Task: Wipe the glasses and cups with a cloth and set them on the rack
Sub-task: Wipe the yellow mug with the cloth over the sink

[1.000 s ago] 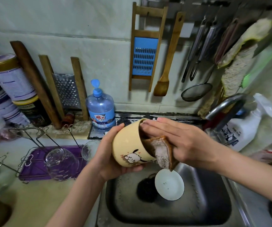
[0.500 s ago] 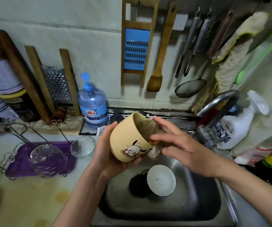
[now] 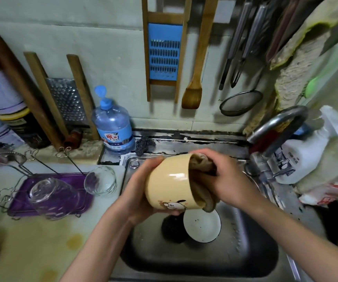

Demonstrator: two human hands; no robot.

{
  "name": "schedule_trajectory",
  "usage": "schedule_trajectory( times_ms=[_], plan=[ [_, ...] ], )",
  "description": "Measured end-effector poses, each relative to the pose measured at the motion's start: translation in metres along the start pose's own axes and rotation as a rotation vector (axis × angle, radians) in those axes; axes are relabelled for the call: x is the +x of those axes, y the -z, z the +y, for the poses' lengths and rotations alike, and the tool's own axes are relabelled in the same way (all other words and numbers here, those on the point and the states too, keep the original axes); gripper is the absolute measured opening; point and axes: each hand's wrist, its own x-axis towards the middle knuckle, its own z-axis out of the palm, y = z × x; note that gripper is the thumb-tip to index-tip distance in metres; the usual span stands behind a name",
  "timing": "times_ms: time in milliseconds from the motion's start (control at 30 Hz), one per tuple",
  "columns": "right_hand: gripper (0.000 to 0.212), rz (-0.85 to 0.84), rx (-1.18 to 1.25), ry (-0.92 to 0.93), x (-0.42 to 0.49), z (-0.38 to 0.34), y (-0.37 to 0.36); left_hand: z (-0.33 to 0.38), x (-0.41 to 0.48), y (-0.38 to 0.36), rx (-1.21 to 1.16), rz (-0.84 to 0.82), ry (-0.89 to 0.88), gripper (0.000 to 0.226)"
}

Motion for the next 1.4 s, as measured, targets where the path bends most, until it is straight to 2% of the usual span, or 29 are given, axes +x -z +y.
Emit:
schedule_trajectory(
  times_ms=[100,233,333,433,467,533,600,633,700,733,800,867,967,1067,1133,1200,1267,1333,1400],
  plan=[
    [0.032,-0.014,-0.22,0.154,0.005,-0.004,0.004,0.004,0.005,0.006,0.003,-0.018,0.017,0.032],
    [0.031,-0.094,-0.421,0.234,0.018,-0.005,0.007,0.001,0.009,0.016,0.006,0.001,0.037,0.035],
    [0.039,-0.034,-0.387,0.236,0.022,-0.006,0.008,0.003,0.011,0.025,-0.002,0.016,0.026,0.034],
    [0.047,0.055,-0.166,0.324,0.022,-0.015,0.01,0.005,0.011,0.04,-0.032,0.029,0.033,0.033],
    [0.055,0.024,-0.099,0.349,0.023,-0.02,0.008,0.005,0.011,0.042,-0.048,0.03,0.051,0.034],
    [0.084,-0.145,-0.045,0.333,0.025,-0.026,-0.001,0.006,0.011,0.044,-0.086,0.01,0.079,0.035],
    [0.107,-0.293,-0.17,0.281,0.032,-0.027,-0.007,0.008,0.012,0.042,-0.094,-0.046,0.111,0.036],
    [0.11,-0.31,-0.302,0.279,0.038,-0.026,-0.008,0.01,0.012,0.042,-0.086,-0.076,0.116,0.037],
    [0.103,-0.302,-0.442,0.252,0.048,-0.021,-0.008,0.013,0.014,0.044,-0.057,-0.099,0.121,0.037],
    [0.099,-0.326,-0.379,0.201,0.052,-0.019,-0.008,0.014,0.016,0.047,-0.041,-0.093,0.12,0.036],
    [0.09,-0.402,-0.047,0.09,0.056,-0.019,-0.014,0.019,0.017,0.049,0.009,-0.094,0.098,0.034],
    [0.073,-0.403,0.13,0.074,0.057,-0.017,-0.02,0.022,0.016,0.048,0.065,-0.078,0.07,0.027],
    [0.051,-0.266,0.115,0.102,0.056,-0.008,-0.027,0.023,0.016,0.043,0.137,-0.006,0.016,0.019],
    [0.047,-0.03,-0.035,0.246,0.05,-0.003,-0.04,0.023,0.02,0.045,0.183,0.0,-0.062,0.016],
    [0.049,0.099,-0.225,0.386,0.046,0.001,-0.045,0.023,0.023,0.051,0.217,-0.005,-0.106,0.024],
    [0.05,0.12,-0.271,0.465,0.046,0.005,-0.042,0.029,0.022,0.048,0.257,-0.008,-0.117,0.03],
    [0.056,0.059,-0.236,0.531,0.047,0.008,-0.034,0.039,0.023,0.041,0.344,0.01,-0.149,0.07],
    [0.066,0.029,-0.209,0.603,0.044,0.01,-0.03,0.044,0.013,0.039,0.375,-0.085,-0.183,0.104],
    [0.069,0.018,-0.177,0.703,0.039,0.01,-0.031,0.042,0.01,0.045,0.372,-0.116,-0.161,0.1]
  ],
)
